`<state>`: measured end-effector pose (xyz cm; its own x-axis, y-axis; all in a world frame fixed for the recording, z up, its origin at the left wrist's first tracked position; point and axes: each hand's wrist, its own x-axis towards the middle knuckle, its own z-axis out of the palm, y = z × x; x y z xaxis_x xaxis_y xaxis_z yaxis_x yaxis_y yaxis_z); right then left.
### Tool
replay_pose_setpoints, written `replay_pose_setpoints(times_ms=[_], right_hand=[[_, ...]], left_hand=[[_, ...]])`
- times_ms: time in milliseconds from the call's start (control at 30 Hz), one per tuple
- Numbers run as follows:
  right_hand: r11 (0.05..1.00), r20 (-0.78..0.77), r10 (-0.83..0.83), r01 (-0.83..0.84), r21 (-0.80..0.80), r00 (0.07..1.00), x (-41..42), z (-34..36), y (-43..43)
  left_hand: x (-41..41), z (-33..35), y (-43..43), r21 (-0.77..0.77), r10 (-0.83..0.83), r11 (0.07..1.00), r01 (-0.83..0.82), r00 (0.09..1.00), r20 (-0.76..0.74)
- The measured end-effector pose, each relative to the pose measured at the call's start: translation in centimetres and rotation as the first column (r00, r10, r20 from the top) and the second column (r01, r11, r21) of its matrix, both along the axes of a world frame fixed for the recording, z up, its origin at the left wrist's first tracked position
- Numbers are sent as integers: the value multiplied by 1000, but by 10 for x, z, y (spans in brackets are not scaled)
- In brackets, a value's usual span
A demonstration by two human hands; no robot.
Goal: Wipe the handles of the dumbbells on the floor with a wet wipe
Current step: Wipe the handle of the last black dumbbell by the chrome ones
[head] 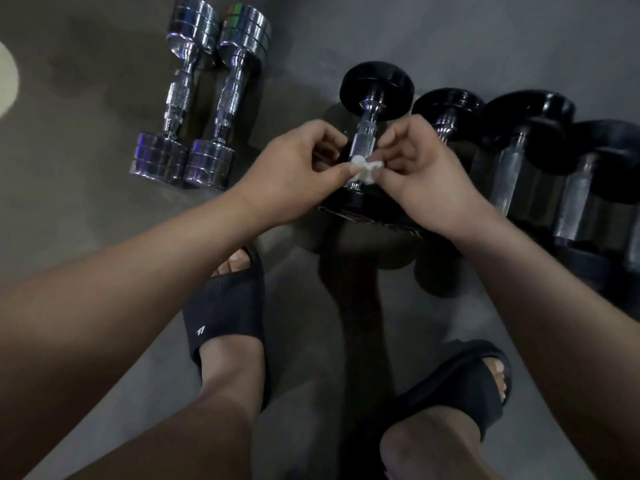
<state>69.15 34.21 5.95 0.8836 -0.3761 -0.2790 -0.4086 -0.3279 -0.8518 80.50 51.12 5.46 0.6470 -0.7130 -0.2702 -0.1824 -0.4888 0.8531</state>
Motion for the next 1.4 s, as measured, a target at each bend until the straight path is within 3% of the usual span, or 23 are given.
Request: replay_pose_setpoints(times_ms=[133,200,300,433,700,833,967,1133,1400], right_hand=[[995,7,-61,60,73,998,-7,3,8],[997,-18,-51,50,-63,999,-11,0,8],[943,-116,95,-127,-308,989,-19,-4,9],[856,-246,256,-337,-391,935,-24,-8,12],[711,-245,363,-437,-551,899,-21,-5,9],[674,-286,359,-459,-579,889,-22,-5,8],[711,-259,310,-404,-576,915,-26,-10,13],[615,-301,298,-423,-666,906,-18,-11,20],[587,-206,315,-360,-725,927,-24,-16,24]], left_hand=[[1,-4,-11,-9,-94,996,94,993,-67],[4,-8,-12,-17,-59,998,58,997,-45],[13,-21,-7,-6,134,991,-134,989,-65],[25,-41,-4,78,282,959,-274,951,-127],[15,-43,-31,83,241,970,-228,941,-236],[14,-45,-31,70,249,968,-240,918,-308],[9,-52,-29,91,193,981,-173,930,-314],[8,-49,-35,75,214,977,-200,920,-329],[13,-57,-32,97,246,969,-226,904,-350]])
